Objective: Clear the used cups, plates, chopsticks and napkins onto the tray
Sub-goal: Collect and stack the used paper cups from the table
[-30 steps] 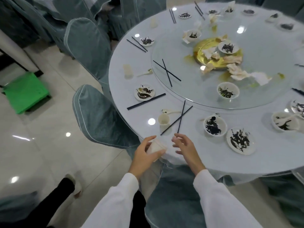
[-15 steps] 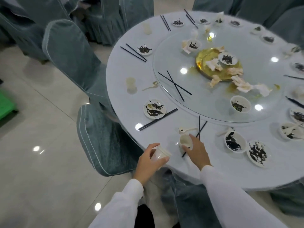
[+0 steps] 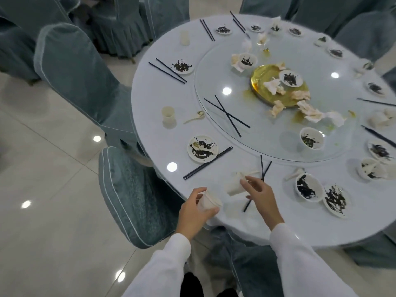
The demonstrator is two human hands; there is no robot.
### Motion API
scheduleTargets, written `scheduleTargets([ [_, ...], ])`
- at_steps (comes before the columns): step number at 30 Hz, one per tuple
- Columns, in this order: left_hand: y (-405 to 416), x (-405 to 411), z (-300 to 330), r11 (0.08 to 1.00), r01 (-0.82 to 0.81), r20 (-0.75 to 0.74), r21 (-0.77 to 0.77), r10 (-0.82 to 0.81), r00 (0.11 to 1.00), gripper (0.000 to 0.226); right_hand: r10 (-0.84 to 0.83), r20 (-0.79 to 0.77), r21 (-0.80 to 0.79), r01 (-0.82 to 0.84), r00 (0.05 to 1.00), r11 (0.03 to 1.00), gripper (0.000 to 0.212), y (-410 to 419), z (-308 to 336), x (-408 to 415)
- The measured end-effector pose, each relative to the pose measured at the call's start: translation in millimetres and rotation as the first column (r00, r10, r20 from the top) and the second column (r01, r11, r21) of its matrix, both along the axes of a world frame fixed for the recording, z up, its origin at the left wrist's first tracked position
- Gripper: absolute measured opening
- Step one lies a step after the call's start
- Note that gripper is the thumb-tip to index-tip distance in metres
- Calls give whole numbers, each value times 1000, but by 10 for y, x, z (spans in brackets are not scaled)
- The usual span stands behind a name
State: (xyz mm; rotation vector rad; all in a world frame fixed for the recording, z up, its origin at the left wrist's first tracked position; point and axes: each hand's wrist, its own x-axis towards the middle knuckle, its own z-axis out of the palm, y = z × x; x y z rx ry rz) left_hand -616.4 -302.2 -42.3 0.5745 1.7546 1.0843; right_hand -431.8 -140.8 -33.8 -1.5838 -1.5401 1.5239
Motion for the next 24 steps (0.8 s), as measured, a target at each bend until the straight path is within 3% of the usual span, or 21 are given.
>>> scheduleTargets([
  [3,71,-37,9,999,33,9,17,-33,999,66,18,-83,-31,-21,996,999,44,-103,96,-95],
  [10,80,-121,78,997,63,-39,47,-61,997,67,127,-124,-53,-134,984,990,30,-243,185,-302],
  [17,-46,-200,147,995,70,-75,70,-65,995,67,276,-131,-54,-285,952,957,33,-384,227,-446],
  [21,-129,-231,177,995,62,-118,75,-53,992,68,354,-159,-79,-369,922,926,45,-475,287,-514],
  [24,-188,-243,186,994,51,-140,94,-37,989,73,357,-195,-115,-383,914,917,39,-533,270,-562],
])
